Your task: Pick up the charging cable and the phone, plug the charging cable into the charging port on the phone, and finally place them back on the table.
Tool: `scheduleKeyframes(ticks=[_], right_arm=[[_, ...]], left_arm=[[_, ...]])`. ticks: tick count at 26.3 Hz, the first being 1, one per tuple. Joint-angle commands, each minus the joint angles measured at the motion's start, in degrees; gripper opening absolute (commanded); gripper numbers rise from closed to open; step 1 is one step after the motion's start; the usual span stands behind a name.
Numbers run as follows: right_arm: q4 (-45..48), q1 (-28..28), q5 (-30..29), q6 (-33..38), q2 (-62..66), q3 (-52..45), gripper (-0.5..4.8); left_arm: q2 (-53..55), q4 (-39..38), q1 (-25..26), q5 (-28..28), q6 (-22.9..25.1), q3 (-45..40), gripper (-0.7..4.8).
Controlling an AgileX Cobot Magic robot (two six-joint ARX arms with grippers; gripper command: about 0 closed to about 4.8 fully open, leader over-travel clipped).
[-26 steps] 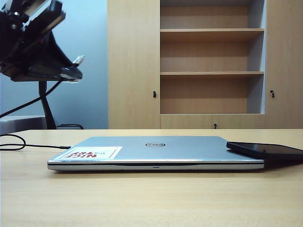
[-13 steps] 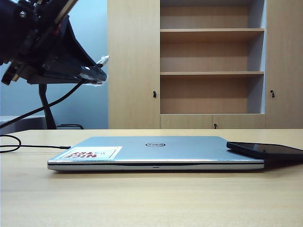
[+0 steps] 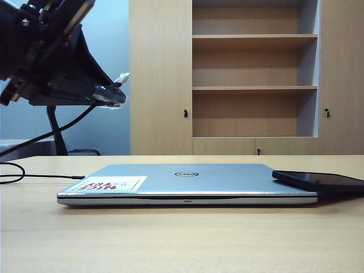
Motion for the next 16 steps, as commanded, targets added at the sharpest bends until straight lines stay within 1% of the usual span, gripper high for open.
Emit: scheduleKeyframes(ticks=[1,3,5,7,12,15,16], right_arm=[[3.5,-3.3,-5.0,3.4,-0.1,-3.0,-0.04],[6.1,-5.6,-8.1,4.0,-0.1,-5.0,-0.04],[8.9,-7.5,-11.0,5.4,-0.1,-6.8,-0.04],[11.6,-10.1,-12.7,7.9,-0.1,-8.8,-0.04],[14.1,-14.6,-17.0,8.1,0.6,-11.7,-0.04],[13.8,-17.7,-19.9,8.3,2.3,-12.8,-0.03],[13.7,-18.6,-19.9,9.0,3.1,-12.8,0.08]], left_arm=[[0.0,0.5,0.1,0.2,0.1,0.1,-0.07],[0.3,0.5,0.1,0.2,0.3,0.1,-0.07],[0.7,0.6,0.1,0.2,1.6,0.1,-0.07],[1.5,0.6,0.1,0.2,1.7,0.1,-0.07],[2.9,0.7,0.1,0.2,1.8,0.1,-0.07],[3.3,1.6,0.1,0.2,1.8,0.1,-0.07],[3.3,1.9,0.1,0.2,1.8,0.1,-0.07]])
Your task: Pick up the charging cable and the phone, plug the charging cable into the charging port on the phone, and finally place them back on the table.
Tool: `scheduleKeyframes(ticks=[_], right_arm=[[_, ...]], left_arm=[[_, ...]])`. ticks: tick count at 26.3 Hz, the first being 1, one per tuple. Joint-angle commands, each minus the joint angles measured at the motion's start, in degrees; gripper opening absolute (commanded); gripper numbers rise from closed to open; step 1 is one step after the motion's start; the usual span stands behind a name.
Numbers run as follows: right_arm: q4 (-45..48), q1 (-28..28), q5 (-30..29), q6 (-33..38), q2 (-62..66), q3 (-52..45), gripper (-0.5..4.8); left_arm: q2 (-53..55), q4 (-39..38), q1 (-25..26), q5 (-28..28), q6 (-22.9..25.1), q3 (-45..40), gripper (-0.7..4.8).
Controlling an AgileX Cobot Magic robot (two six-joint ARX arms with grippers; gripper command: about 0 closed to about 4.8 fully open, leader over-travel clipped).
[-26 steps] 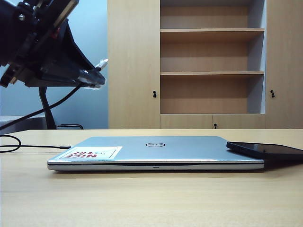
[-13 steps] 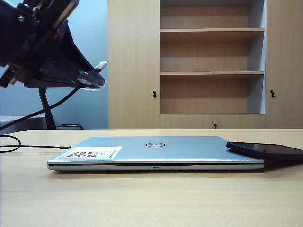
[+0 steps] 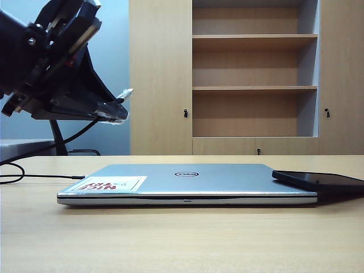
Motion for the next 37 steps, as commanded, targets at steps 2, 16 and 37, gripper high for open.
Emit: scheduleKeyframes(ticks=[2,16,37], right_arm=[[1.0,-2.8,-1.8,2.9,3.1,0.3,1.49],[6.0,-3.8,-2.8,16.3,16.2,0.3,3.69],[26.0,-3.8,-3.0,21.0,40.2,0.3,3.33]], left_arm=[[0.1,2.0,0.1,0.2,0.3,0.1,-0.07],[0.1,2.0,0.1,0.2,0.2,0.1,-0.07],[0.1,2.0,0.1,0.2,0.2,0.1,-0.07]])
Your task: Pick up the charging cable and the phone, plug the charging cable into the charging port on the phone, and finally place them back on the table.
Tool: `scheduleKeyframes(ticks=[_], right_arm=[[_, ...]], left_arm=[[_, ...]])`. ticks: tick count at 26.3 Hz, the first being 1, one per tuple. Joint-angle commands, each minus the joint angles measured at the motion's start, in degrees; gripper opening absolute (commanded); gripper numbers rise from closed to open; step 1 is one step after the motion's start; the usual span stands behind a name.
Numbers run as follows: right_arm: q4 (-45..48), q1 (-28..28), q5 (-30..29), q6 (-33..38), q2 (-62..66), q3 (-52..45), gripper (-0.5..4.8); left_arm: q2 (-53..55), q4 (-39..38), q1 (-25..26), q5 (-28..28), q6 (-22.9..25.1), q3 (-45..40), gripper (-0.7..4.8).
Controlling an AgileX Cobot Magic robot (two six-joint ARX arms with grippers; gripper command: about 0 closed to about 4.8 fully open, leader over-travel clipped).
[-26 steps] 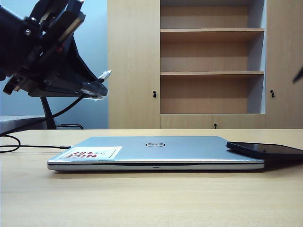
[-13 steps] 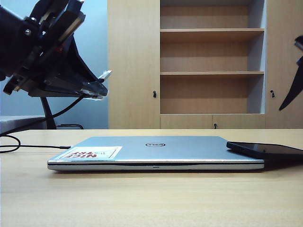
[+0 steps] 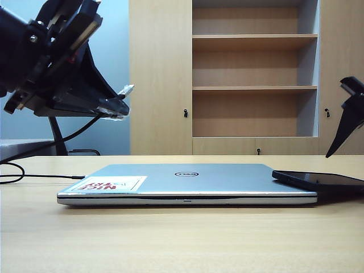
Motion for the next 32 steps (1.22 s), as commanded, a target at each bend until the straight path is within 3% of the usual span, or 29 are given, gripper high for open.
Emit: scheduleKeyframes(ticks=[1,21,32], right_arm=[[4.1,0.0,-0.1,0.2,1.5,0.3,3.33],[16.0,0.0,-6.1,2.7,14.1,0.2,3.35],[17.0,0.1,-3.0,2.7,16.8,0.2,3.32]], left_arm=[[0.0,0.7,0.1,0.2,0.2,0.1,-0.07],[0.0,0.7,0.1,0.2,0.2,0.2,-0.07],[0.0,0.7,0.1,0.2,0.2,0.1,-0.07]])
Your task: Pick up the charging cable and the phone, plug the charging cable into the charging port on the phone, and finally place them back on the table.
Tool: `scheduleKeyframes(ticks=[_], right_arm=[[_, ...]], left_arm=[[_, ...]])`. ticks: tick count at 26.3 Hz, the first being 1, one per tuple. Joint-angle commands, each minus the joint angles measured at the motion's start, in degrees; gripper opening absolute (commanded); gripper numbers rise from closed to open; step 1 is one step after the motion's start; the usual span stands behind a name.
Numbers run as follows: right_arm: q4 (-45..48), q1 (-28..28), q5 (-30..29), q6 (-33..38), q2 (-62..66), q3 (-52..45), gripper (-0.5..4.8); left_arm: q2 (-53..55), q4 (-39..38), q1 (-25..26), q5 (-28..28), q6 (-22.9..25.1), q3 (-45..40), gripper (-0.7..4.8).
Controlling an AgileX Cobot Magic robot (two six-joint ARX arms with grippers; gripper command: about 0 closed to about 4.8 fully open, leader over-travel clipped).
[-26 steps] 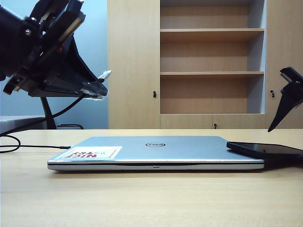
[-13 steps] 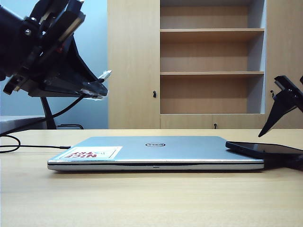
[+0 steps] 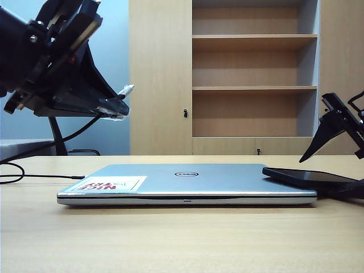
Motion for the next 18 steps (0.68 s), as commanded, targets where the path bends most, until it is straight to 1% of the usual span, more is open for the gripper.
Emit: scheduleKeyframes(ticks=[1,3,5,8,9,12,13,15,16,17,18], right_arm=[[-3.1,0.0,3.2,0.0,0.7,-0.5,3.31],[-3.1,0.0,3.6,0.0,0.7,-0.5,3.03],[-3.1,0.0,4.0,0.0,0.7,-0.5,2.91],[-3.1,0.0,4.6,0.0,0.7,-0.5,2.89],[-3.1,0.0,4.6,0.0,0.7,-0.5,2.56],[-3.1,0.0,4.7,0.0,0.7,-0.5,2.50],[-3.1,0.0,4.7,0.0,0.7,-0.5,2.36],[-3.1,0.0,4.7,0.0,0.7,-0.5,2.27],[-3.1,0.0,4.7,0.0,0.7,-0.5,2.14],[-3.1,0.0,4.7,0.0,0.7,-0.5,1.60],[-3.1,0.0,4.7,0.0,0.7,-0.5,1.27]], left_arm=[[0.0,0.7,0.1,0.2,0.2,0.1,-0.07],[0.0,0.7,0.1,0.2,0.2,0.1,-0.07],[0.0,0.7,0.1,0.2,0.2,0.1,-0.07],[0.0,0.7,0.1,0.2,0.2,0.1,-0.07],[0.0,0.7,0.1,0.2,0.2,0.1,-0.07],[0.0,0.7,0.1,0.2,0.2,0.1,-0.07],[0.0,0.7,0.1,0.2,0.2,0.1,-0.07],[0.0,0.7,0.1,0.2,0.2,0.1,-0.07],[0.0,0.7,0.1,0.2,0.2,0.1,-0.07],[0.0,0.7,0.1,0.2,0.2,0.1,-0.07],[0.0,0.7,0.1,0.2,0.2,0.1,-0.07]])
